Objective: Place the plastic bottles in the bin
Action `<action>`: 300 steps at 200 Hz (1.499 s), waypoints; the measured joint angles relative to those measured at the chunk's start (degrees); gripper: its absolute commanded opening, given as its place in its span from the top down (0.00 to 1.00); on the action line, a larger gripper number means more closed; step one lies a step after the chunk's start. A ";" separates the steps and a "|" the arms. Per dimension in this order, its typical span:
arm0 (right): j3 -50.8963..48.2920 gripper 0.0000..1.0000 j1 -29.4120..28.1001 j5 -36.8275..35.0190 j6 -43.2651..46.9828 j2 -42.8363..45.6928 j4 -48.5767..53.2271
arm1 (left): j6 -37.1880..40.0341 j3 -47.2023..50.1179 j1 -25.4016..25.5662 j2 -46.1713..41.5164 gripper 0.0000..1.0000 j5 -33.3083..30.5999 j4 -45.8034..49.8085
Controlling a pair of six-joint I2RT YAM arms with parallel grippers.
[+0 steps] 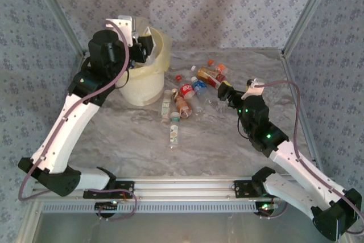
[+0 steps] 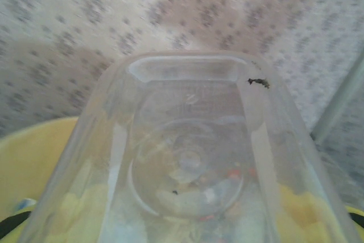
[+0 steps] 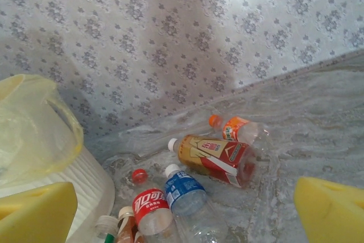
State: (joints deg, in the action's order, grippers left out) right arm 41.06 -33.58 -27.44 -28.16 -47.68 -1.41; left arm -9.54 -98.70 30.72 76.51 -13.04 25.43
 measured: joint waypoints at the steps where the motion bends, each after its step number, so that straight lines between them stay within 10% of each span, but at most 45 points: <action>1: 0.00 0.00 0.02 0.02 -0.04 0.00 0.04 | 0.13 -0.07 -0.07 0.07 0.54 -0.15 0.02; 148: 0.02 0.00 2.71 3.21 -4.85 -1.84 3.63 | 8.07 1.53 -24.81 9.14 0.47 6.91 1.42; 203: 0.20 0.00 2.97 4.35 -5.53 -2.21 5.35 | 5.01 1.51 -25.86 13.90 0.11 8.57 0.46; 264: 0.50 0.00 3.26 4.37 -6.19 -2.21 7.21 | -1.55 -0.76 -25.20 14.19 0.02 12.15 3.61; 300: 0.50 0.00 3.54 5.22 -7.48 -2.27 7.30 | -5.99 0.83 -15.87 10.08 0.02 6.19 5.68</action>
State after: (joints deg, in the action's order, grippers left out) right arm 41.56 -30.04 -22.22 -35.64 -49.95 5.89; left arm -15.53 -97.86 14.85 86.59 -6.85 31.11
